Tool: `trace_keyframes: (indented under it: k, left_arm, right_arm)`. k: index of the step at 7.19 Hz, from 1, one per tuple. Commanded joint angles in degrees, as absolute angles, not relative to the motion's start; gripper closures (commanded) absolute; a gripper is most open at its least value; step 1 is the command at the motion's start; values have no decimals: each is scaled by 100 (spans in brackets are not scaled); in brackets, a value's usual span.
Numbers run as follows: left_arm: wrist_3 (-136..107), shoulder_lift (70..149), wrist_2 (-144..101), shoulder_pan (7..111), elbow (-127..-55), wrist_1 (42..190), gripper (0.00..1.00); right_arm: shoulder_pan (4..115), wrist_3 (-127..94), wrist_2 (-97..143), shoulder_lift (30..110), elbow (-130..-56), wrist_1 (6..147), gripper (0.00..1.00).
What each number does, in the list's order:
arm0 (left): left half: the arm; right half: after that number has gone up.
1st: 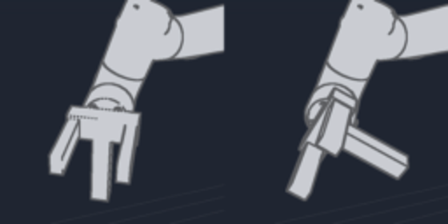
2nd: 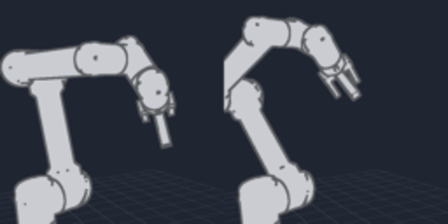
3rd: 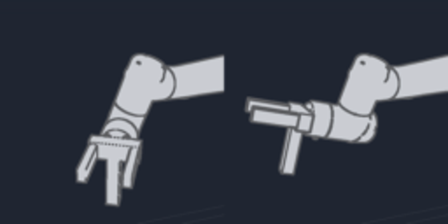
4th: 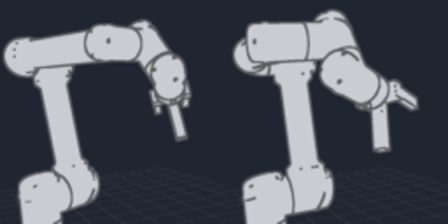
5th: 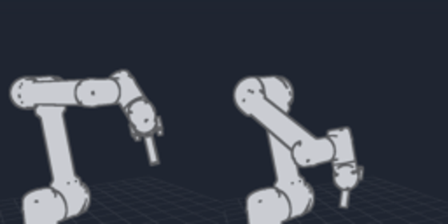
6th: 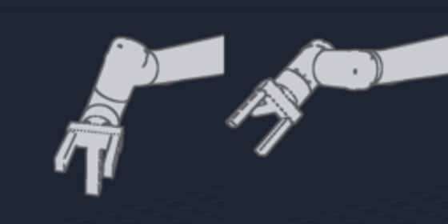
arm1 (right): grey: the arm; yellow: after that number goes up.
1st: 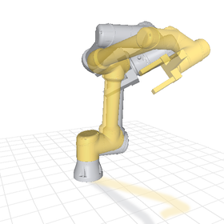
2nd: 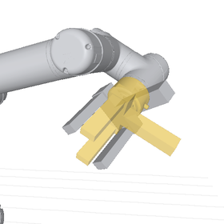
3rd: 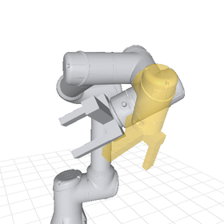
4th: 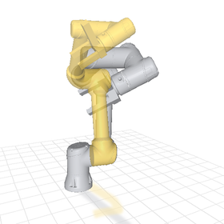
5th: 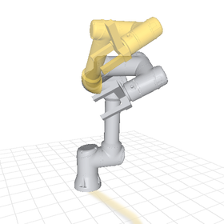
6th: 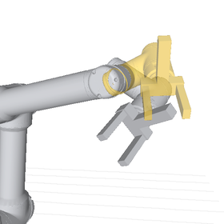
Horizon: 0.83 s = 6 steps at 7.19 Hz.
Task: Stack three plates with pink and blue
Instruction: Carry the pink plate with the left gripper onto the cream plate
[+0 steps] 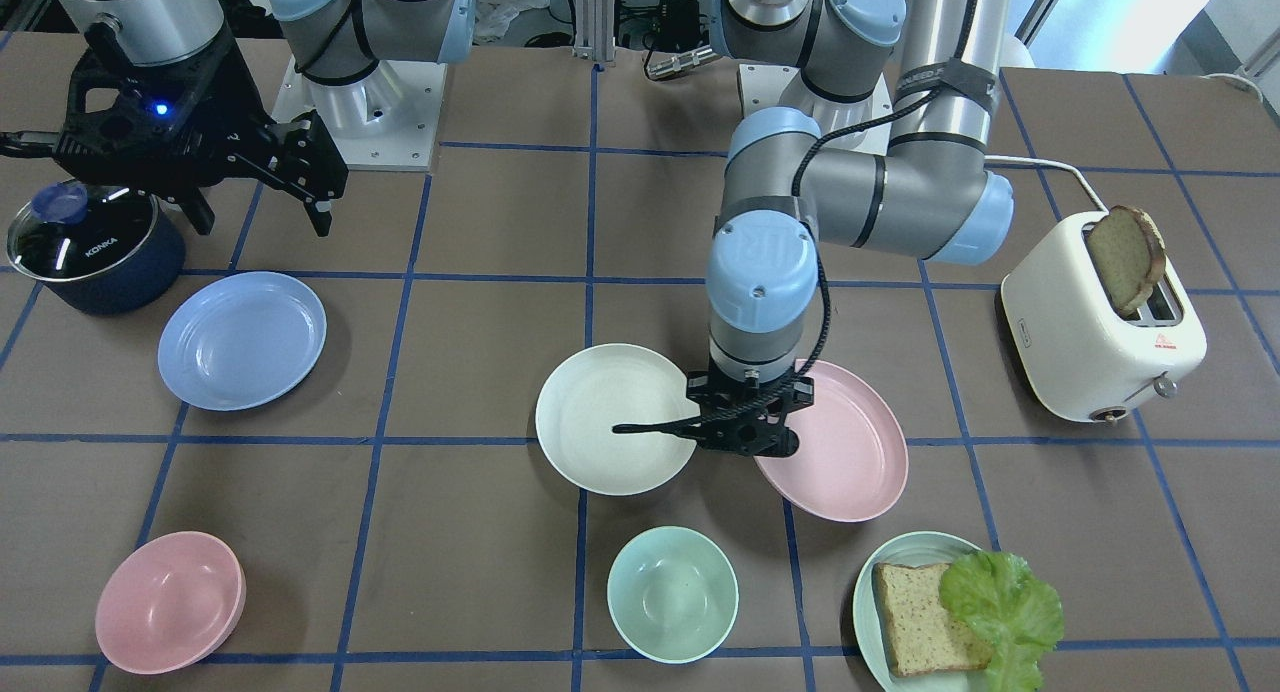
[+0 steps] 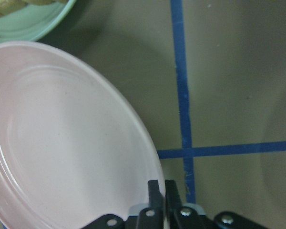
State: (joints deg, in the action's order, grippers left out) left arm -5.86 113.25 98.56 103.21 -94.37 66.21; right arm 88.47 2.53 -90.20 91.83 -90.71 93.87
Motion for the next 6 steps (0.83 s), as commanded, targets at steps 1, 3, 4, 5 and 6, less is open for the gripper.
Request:
trace_keyframes:
  k: [1,3,4,5,6]
  left_arm:
    - [-1281,11400,9729,11307,-9028,6662,100]
    - [-1564,11635,9659,11636,-8921,6592,100]
    - [-1591,11785,9659,11759,-8886,6557,100]
    - [-1652,11917,9659,11925,-8834,6417,100]
    - [-1887,12031,9659,12066,-8772,6364,100]
  right_arm:
    - [8842,264,-9061,9176,-9070,9387,0]
    - [8842,264,-9070,9167,-9070,9387,0]
    - [8833,264,-9070,9176,-9070,9387,0]
    - [8816,281,-9070,9167,-9070,9387,0]
    - [8815,281,-9070,9167,-9070,9387,0]
